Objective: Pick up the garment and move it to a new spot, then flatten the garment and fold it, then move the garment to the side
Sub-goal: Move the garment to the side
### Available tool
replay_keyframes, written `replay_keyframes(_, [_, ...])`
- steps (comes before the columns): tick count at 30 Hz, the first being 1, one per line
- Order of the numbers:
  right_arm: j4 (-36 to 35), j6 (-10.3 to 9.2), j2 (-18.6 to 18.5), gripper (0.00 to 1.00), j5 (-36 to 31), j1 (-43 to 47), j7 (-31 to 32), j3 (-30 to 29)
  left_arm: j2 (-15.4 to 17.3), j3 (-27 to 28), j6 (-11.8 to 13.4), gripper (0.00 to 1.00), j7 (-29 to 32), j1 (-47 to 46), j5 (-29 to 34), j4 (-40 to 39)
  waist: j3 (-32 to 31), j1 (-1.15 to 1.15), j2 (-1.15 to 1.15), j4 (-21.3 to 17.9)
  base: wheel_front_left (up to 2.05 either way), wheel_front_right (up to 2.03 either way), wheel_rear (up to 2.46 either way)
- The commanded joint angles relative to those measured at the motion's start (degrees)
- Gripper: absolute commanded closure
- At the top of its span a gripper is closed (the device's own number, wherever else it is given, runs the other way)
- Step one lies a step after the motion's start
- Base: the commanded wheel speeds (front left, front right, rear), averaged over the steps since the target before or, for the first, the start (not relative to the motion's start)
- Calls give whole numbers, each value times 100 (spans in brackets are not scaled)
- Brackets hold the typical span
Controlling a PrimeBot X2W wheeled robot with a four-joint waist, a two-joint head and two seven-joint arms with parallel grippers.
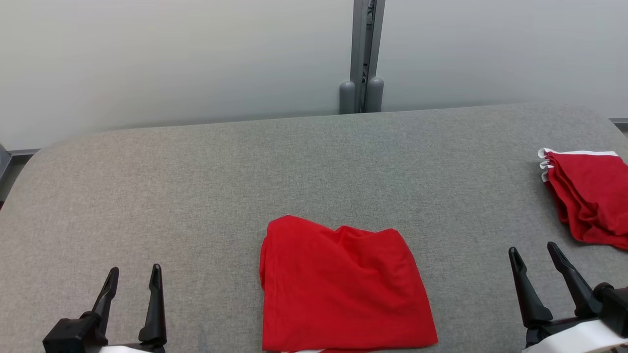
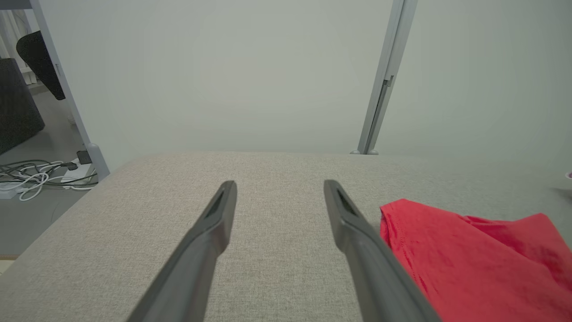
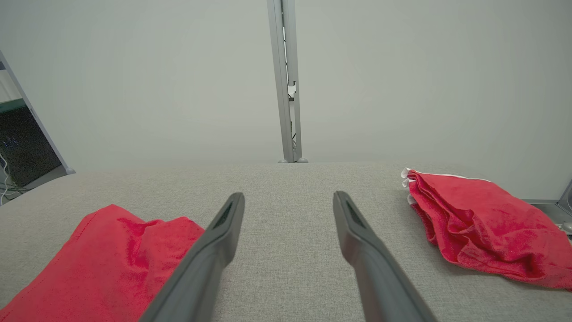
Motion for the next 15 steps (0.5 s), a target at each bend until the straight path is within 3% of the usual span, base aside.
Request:
replay_keyframes(1, [-13,1,-11,0,11,14,-14,-21,25,-1,25,0,-10,-47,38,-35,44,0,0,25,0,0,0])
replay_keyframes(7, [145,1,-22,0,106,-221,43,367,-12,-66,-6,0,-50,-339,71,-107,362,0,0,210,0,0,0])
replay_keyframes(15, [959,1,-38,0,469,-644,7,1271,-100,-222,-77,0,-160,-754,114,17,735,0,0,521,0,0,0])
